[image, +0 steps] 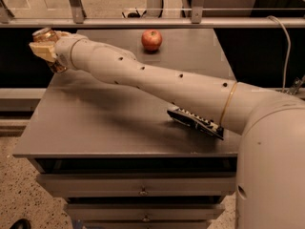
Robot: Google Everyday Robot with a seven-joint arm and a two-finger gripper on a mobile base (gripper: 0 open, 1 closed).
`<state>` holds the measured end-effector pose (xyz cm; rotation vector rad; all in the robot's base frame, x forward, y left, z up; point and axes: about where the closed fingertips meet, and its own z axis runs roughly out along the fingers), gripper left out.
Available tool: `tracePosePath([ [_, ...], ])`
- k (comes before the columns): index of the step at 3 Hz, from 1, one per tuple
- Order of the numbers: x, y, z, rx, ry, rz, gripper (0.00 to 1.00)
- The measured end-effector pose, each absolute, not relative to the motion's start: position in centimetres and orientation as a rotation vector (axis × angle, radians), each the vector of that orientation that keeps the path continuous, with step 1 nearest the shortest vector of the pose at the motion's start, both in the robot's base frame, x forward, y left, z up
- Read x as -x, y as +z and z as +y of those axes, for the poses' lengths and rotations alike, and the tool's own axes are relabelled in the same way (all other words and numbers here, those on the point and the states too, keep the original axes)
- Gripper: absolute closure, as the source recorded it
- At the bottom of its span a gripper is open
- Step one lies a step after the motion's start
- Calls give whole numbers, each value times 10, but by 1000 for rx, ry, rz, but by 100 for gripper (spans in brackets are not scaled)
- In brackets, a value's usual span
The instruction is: Place orange can upright
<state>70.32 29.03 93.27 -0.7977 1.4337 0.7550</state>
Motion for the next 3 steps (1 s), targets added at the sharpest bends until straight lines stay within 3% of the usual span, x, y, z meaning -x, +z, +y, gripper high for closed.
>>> tracePosePath([
  [3,-693,901,261,747,802,1407,97],
])
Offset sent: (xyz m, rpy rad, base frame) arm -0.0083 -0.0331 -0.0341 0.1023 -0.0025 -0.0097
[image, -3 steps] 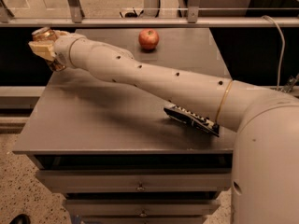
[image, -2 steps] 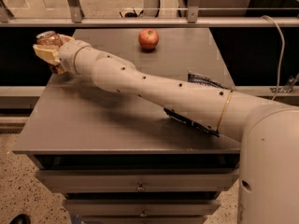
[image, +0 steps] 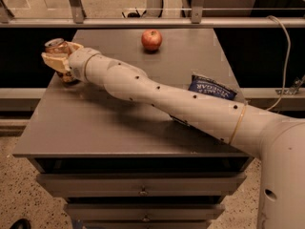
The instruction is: Place orange can upright
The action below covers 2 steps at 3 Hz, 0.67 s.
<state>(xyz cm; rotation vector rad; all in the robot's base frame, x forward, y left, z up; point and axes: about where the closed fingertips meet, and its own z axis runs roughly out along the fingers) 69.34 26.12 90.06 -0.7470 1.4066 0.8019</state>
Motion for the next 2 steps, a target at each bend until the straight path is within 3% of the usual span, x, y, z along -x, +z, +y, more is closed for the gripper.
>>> tracePosePath([
  [2,-690,895,255,771,808,1425,51],
])
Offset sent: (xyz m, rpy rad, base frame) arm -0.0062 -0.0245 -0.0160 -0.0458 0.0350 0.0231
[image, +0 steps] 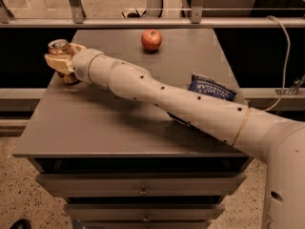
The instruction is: Place orange can upright
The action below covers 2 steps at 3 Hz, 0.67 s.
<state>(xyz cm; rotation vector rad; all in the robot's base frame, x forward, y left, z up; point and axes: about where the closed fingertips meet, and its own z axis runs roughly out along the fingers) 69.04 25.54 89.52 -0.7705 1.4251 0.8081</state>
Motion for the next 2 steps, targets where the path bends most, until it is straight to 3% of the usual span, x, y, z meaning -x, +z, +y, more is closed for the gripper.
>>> tracePosePath([
  [1,-690,897,255,771,808,1425,21],
  [2,-688,895,251,775,806,1431,0],
])
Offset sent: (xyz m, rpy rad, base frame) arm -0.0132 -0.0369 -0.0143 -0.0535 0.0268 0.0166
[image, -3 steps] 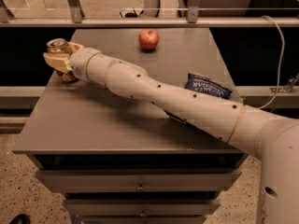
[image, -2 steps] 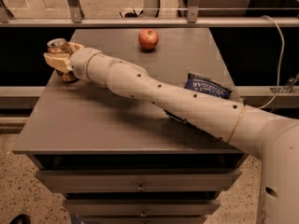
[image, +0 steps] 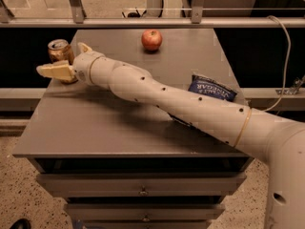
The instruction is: Place orange can upright
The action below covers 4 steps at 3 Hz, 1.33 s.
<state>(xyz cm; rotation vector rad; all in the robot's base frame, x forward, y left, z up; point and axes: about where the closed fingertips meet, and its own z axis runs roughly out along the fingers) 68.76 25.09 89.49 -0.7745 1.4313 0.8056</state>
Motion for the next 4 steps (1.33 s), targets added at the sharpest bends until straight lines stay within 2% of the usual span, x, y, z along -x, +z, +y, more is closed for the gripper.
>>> tracePosePath([
  [1,-675,886,230,793,794,1459,0],
  [2,-667,896,187,837,731,1457,0],
  [4,-686,927,36,938,508,1508,0],
])
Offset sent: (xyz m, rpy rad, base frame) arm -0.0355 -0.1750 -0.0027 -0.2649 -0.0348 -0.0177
